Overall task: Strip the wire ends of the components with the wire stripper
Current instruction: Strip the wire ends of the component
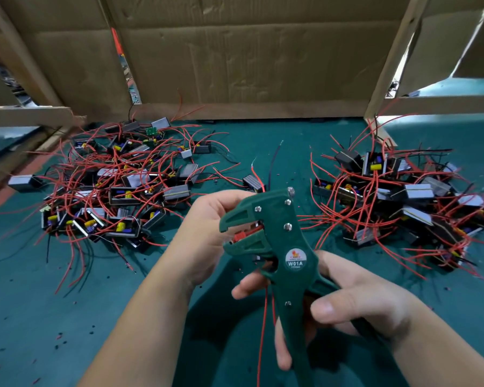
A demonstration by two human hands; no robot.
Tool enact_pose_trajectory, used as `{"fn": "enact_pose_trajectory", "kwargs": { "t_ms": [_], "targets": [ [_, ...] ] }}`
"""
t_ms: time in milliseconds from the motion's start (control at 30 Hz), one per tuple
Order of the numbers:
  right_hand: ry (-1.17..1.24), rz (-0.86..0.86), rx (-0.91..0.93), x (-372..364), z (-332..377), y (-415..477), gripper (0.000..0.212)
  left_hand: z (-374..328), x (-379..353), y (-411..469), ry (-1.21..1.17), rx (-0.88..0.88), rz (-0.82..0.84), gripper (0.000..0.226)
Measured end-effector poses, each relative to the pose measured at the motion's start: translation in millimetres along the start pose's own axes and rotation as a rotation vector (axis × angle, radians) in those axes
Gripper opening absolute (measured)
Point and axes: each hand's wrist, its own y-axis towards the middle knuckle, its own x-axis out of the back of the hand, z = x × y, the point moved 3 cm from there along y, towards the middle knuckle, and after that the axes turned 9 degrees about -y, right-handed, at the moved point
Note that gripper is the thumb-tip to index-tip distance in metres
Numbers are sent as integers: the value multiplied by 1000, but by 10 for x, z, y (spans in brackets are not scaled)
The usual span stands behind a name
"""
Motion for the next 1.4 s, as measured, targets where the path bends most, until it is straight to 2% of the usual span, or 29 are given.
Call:
{"fn": "enact_pose_trajectory", "kwargs": {
  "t_ms": [133,333,533,633,733,800,867,933,1133,1400],
  "targets": [
    [-46,5,-6,-26,-7,23,53,11,-22,-9,-33,16,-86,21],
    [-34,-51,-67,-55,-20,3,54,1,33,65,-55,0,-401,11],
    [-62,-38,-81,-80,4,20,52,-17,98,22,-247,-32,-519,17],
    [-11,-28,-2,-34,56,16,56,-61,167,37,-231,-111,-589,17],
    [127,-68,94,72,105,0,65,-134,206,44,-117,-228,-592,20],
    [199,-191,122,148,112,12,68,-164,210,33,24,-294,-577,12],
    [224,-366,100,208,89,26,73,-172,169,26,162,-335,-531,14],
    [256,-451,70,218,62,43,74,-168,121,21,256,-359,-479,8],
    [211,-338,110,130,85,68,61,-162,126,16,463,-397,-470,11],
    [119,-387,65,128,39,82,50,-138,74,10,528,-425,-478,9]
  ]
}}
